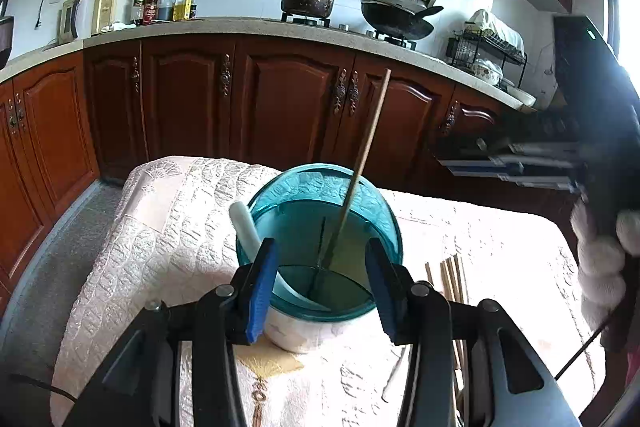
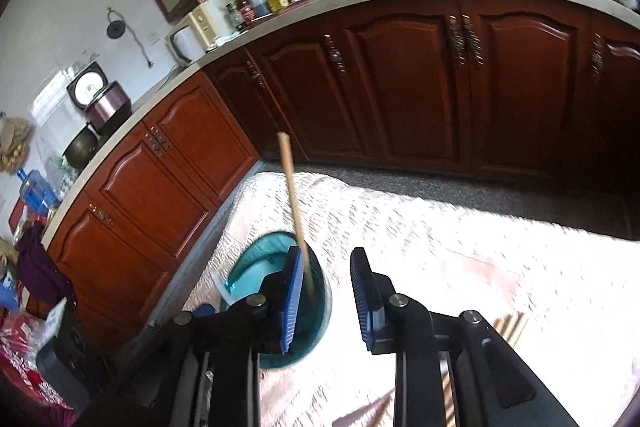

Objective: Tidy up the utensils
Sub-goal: 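Move both tools back down toward the chopsticks on the placemat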

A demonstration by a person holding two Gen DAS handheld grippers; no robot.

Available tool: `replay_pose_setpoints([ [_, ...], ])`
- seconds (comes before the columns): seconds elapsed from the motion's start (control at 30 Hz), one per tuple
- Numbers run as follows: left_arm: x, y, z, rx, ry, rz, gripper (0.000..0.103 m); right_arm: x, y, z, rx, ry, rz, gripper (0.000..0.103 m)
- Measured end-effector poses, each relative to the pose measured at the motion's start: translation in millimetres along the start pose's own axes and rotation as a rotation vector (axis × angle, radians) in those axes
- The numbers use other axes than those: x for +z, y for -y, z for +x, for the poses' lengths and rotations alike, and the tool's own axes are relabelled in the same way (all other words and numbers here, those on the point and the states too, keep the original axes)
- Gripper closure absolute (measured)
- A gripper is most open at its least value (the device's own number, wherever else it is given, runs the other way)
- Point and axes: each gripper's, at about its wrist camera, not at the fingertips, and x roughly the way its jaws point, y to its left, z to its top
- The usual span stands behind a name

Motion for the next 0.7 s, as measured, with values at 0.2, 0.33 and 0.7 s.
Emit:
replay_pose_setpoints([
  [0.2,0,16,-8,0.022,-0.046,0.023,0.050,-35,18,-23,-0.055,-0.014,0.024,0.074],
  [0.33,-2,26,-13,0.009,-0.065,0.034,0.049,-61,35,-35,-0.094,-0.025,0.058,0.073],
  [0.7,-17,58,-15,-0.068,-0.130,0.099,0.041,-127,102,-35,-0.194,-0.090,0.203,0.071],
])
